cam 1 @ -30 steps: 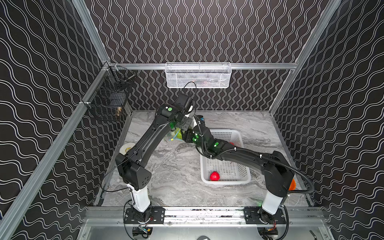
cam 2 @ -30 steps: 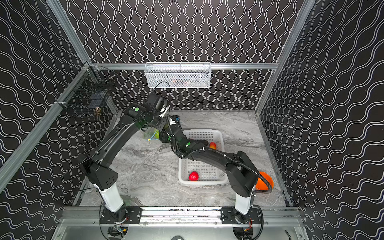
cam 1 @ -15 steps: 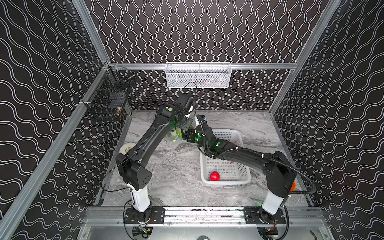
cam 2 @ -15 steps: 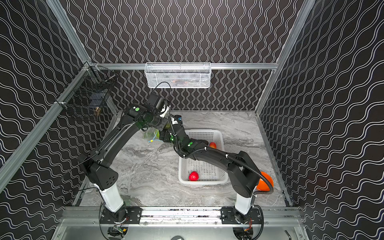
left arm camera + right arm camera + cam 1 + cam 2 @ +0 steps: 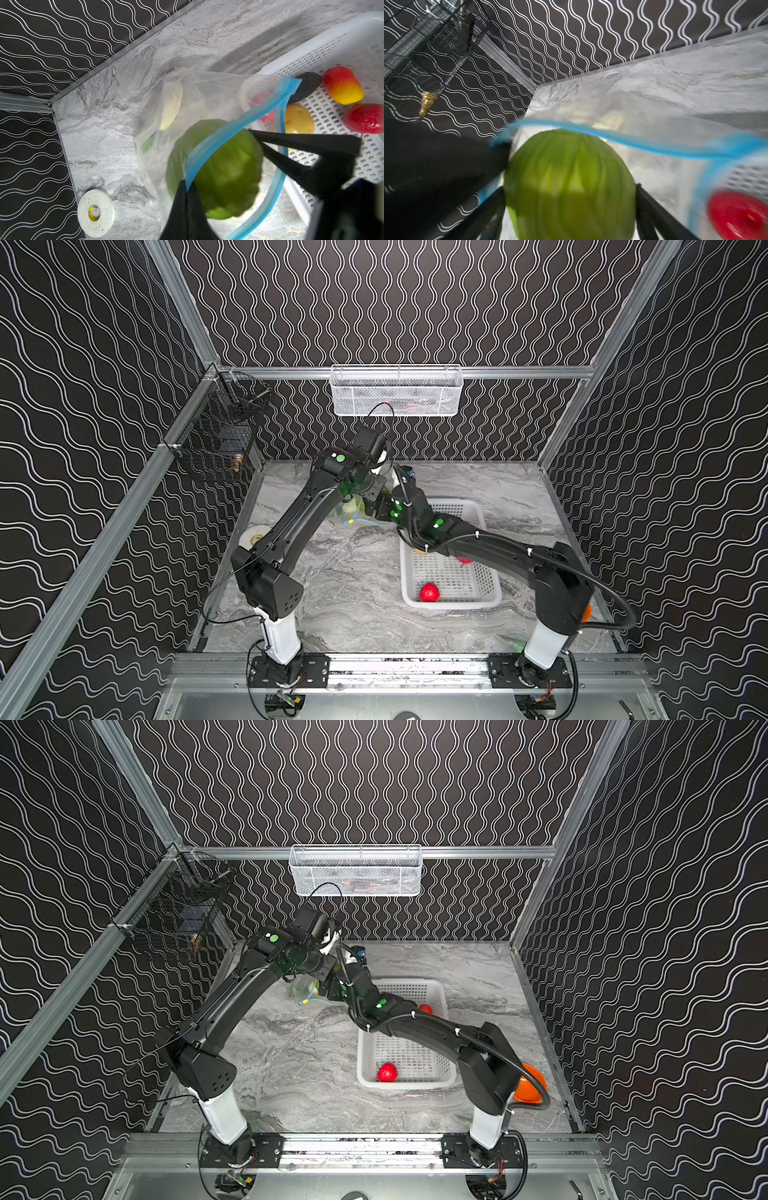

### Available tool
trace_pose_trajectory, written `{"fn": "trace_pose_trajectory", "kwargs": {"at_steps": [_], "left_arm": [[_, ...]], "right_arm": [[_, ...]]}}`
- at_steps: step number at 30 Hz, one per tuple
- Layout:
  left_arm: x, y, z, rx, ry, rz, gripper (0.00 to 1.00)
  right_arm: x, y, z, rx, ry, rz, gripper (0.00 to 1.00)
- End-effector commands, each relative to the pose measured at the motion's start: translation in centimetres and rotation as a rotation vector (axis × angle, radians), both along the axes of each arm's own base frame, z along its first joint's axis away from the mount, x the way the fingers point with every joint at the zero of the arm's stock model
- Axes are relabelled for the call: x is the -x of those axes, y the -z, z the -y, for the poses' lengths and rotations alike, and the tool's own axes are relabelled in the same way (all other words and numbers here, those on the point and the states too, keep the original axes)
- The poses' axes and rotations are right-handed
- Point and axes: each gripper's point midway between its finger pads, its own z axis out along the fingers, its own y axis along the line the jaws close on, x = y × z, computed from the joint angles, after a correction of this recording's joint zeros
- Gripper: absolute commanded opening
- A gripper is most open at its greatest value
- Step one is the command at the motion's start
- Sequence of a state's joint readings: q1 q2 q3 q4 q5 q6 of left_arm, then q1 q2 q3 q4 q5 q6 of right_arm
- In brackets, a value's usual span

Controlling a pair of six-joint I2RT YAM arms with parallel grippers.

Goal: Place the food in the zip-top bag and seal the zipper
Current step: 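Lower the cabbage into the bag and open the right gripper, then raise the right gripper out of the bag and move it over the basket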

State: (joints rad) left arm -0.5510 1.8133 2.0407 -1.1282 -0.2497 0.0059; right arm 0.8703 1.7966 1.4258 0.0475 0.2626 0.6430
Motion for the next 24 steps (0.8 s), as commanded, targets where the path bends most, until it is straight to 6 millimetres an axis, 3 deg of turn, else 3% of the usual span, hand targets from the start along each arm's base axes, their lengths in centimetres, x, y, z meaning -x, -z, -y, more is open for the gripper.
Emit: {"fn": "trace_pose_trajectory", "kwargs": {"at_steps": [1, 4, 9, 24], "left_arm": [[0.2, -0.3, 0.3, 0.001, 0.013, 0.002, 0.0], [0.3, -0.3, 0.4, 0.005, 0.016, -0.001, 0.0], [0.4, -0.3, 0.2, 0.003, 0.014, 0.001, 0.0], [0.0, -0.1, 0.1, -0.015, 0.001, 0.006, 0.0]], "right_arm": [[0.6, -0.7, -0.7, -0.047, -0.049, 0.018, 0.99], [0.2, -0.1, -0.5, -0.074, -0.047, -0.015, 0.99], [1.6, -2.4, 0.4, -0.153, -0.068, 0.061, 0.99], [4.0, -4.9, 3.0, -0.173, -0.074, 0.076, 0.99]]}}
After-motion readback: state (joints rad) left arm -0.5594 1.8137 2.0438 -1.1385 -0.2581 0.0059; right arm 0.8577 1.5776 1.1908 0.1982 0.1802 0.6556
